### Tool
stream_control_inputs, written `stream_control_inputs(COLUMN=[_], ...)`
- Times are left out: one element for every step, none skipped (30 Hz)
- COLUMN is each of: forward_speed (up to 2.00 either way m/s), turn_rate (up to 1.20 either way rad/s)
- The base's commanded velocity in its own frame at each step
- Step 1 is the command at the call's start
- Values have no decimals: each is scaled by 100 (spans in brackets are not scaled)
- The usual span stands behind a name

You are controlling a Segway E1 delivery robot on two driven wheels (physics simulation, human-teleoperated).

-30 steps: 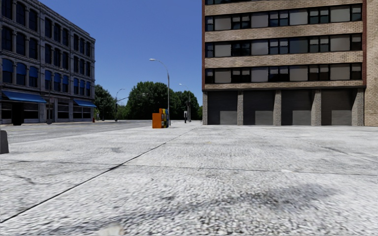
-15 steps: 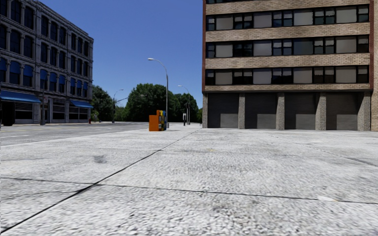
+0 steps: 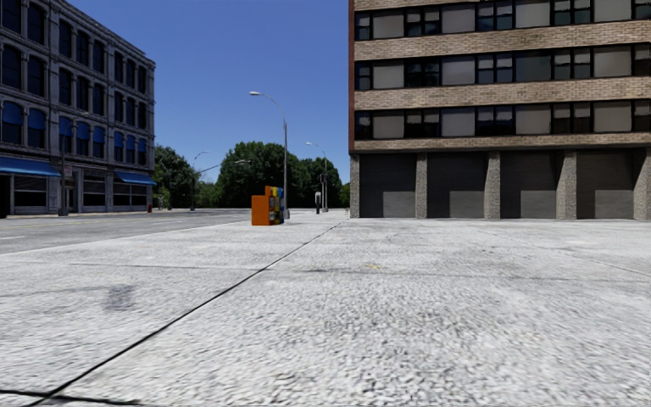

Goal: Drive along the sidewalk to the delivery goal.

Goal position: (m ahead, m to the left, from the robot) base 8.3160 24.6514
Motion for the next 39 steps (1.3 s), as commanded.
stream_control_inputs(forward_speed=[200, 200, 200, 200, 200, 200, 200, 200, 200, 200, 200, 200, 200, 200, 200, 200, 200, 200, 200, 200, 200, 200, 200, 200, 200, 200, 200, 200, 200, 200, 200, 200, 200, 200, 200, 200, 200, 200, 200], turn_rate=[0, 0, 0, 0, 0, 0, 0, 0, 0, 0, 0, 0, 0, 0, 0, 0, 0, 0, 0, 0, 0, 0, 0, 0, 0, 0, 0, 0, 0, 0, 0, 0, 0, 0, 0, 0, 0, 0, 0])
